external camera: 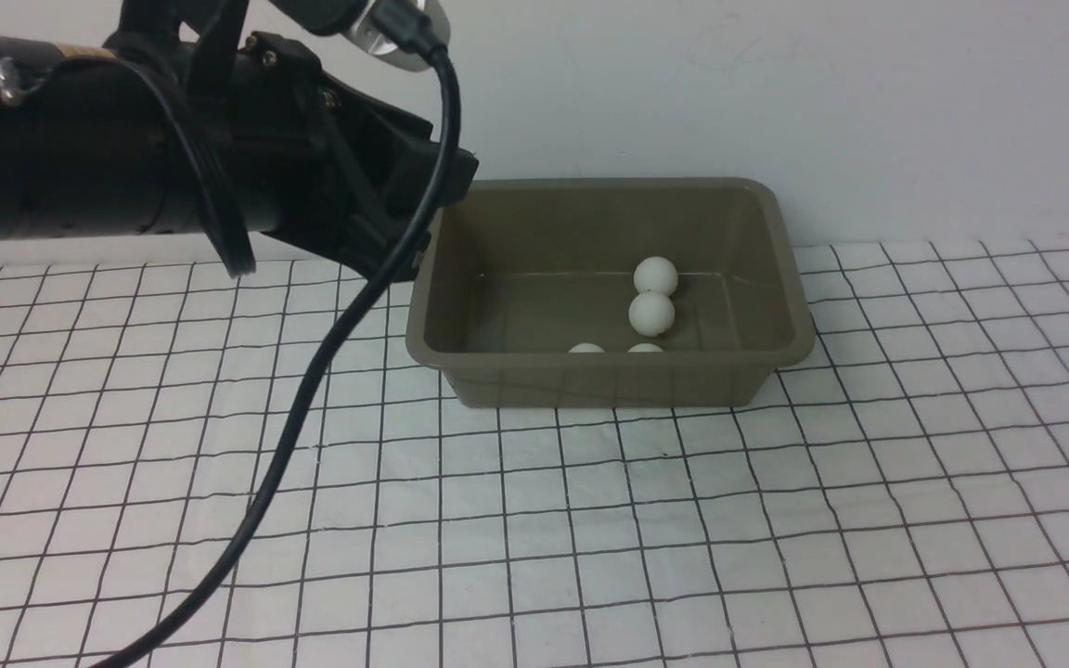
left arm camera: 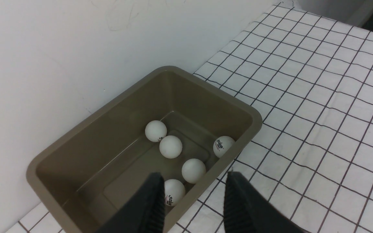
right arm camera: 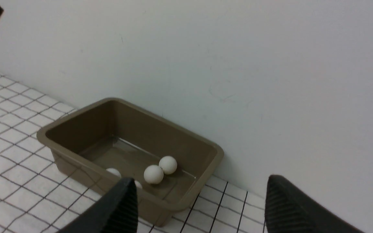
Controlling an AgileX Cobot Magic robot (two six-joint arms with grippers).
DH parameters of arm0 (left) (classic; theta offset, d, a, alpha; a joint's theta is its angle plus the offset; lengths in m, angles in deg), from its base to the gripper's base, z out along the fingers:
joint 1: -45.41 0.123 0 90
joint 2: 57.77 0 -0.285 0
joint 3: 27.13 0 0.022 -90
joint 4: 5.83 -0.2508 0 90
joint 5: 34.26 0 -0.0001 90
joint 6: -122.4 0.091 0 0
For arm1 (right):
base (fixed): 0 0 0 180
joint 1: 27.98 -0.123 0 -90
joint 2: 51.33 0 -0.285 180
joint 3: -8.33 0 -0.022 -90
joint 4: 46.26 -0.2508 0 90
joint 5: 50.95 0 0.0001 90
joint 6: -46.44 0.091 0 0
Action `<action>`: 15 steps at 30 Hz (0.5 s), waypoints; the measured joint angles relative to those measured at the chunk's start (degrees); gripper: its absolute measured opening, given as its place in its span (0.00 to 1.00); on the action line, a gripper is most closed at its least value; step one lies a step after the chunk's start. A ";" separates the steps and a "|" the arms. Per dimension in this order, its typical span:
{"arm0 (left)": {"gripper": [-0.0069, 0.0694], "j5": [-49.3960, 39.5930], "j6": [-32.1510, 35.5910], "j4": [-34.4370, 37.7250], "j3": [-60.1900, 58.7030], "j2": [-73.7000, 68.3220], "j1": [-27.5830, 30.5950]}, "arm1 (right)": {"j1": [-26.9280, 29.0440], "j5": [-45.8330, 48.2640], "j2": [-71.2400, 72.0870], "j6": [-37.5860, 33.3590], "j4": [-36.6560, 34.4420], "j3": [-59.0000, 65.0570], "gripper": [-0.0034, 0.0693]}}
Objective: Put the table tennis balls into the box on the white checkered tablecloth.
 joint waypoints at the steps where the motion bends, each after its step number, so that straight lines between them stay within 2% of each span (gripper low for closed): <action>1: 0.40 0.00 0.00 0.00 0.00 0.00 0.00 | 0.00 -1.08 0.89 0.10 0.16 2.37 0.71; 7: 0.40 -1.45 0.00 0.00 0.00 -0.44 0.00 | 0.00 -3.47 5.31 0.85 0.16 12.43 0.69; 15: 0.40 -2.62 0.00 -0.05 0.00 -1.70 0.00 | 0.00 -3.49 5.70 0.87 0.16 14.63 0.68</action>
